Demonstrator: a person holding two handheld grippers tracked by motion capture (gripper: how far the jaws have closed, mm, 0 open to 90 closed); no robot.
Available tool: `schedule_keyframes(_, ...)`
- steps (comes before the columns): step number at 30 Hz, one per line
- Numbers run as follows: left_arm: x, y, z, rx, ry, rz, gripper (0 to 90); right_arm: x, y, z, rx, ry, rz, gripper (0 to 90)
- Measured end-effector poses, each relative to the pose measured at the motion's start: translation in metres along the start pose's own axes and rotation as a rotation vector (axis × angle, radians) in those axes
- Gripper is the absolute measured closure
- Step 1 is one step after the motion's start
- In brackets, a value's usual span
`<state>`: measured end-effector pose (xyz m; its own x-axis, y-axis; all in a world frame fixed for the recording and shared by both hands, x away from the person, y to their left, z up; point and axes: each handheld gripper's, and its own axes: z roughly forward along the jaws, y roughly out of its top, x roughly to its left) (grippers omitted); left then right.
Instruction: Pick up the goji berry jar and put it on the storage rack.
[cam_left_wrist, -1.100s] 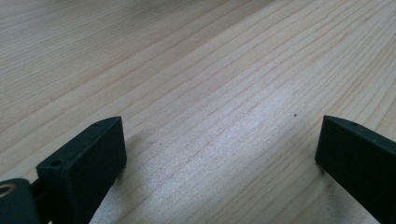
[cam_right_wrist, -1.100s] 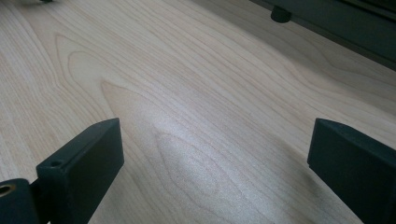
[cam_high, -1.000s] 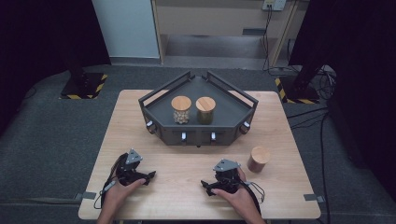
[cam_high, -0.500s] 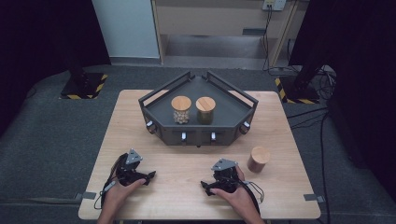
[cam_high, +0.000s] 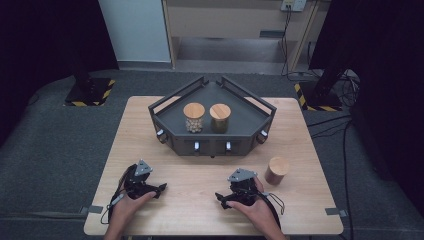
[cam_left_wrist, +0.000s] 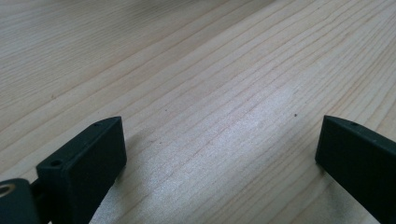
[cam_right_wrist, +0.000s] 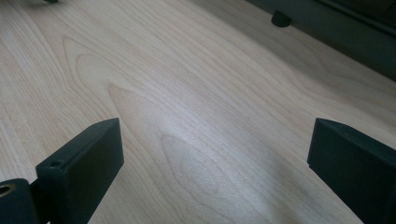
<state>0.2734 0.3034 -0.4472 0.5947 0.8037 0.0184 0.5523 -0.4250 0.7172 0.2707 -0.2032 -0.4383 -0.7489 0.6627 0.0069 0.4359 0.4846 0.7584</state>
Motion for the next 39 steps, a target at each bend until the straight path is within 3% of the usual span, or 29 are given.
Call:
schedule_keyframes(22,0.0,0.0,0.0,0.0,0.0,0.0,0.6,-0.024,0.022,-0.053,-0.042,-0.035,-0.021,4.2)
schedule_keyframes(39,0.0,0.0,0.0,0.0,0.0,0.0,0.6,-0.051,0.016,-0.088,-0.052,-0.098,-0.002,4.2)
